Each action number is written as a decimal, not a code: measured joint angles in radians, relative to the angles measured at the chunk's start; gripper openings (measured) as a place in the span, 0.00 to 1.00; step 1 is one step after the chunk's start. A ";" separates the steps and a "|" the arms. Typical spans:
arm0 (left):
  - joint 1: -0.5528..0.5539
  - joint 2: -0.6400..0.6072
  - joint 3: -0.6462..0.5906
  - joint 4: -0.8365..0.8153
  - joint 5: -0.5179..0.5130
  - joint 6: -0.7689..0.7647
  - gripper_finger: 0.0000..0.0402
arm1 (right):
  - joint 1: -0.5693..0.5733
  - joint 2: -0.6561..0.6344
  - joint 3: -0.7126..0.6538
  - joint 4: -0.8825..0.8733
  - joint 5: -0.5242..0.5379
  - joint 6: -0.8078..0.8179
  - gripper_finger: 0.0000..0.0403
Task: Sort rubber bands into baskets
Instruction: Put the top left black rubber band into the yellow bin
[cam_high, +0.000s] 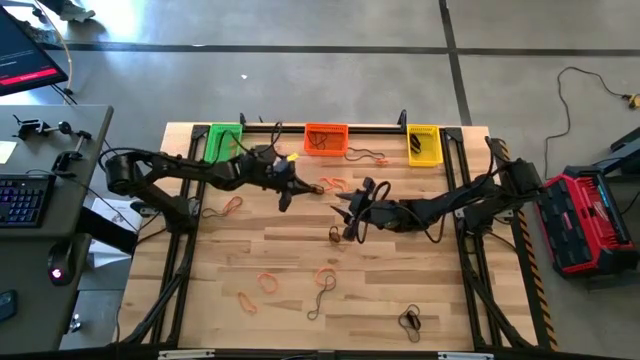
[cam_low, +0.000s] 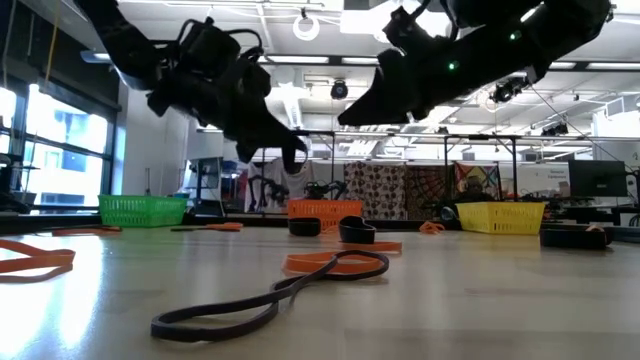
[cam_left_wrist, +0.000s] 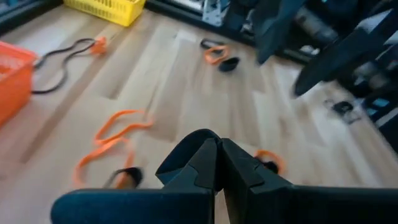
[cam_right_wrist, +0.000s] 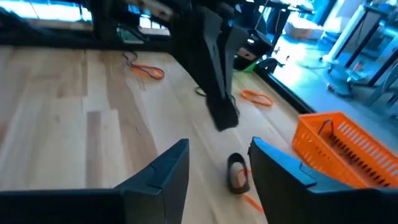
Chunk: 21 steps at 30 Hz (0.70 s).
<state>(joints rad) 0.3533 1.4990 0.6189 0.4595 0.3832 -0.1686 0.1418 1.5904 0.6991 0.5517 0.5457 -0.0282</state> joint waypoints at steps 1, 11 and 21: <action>-0.009 0.000 0.000 0.015 0.000 -0.019 0.00 | -0.003 0.006 0.000 0.002 0.000 -0.023 0.39; -0.077 0.000 0.000 0.088 -0.004 -0.084 0.00 | -0.013 0.120 0.089 0.006 0.076 -0.137 0.40; -0.114 0.000 0.000 0.103 -0.058 -0.064 0.00 | -0.018 0.141 0.125 0.008 0.047 -0.134 0.37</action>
<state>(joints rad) 0.2398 1.4994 0.6189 0.5622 0.3255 -0.2329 0.1238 1.7317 0.8238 0.5594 0.5924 -0.1627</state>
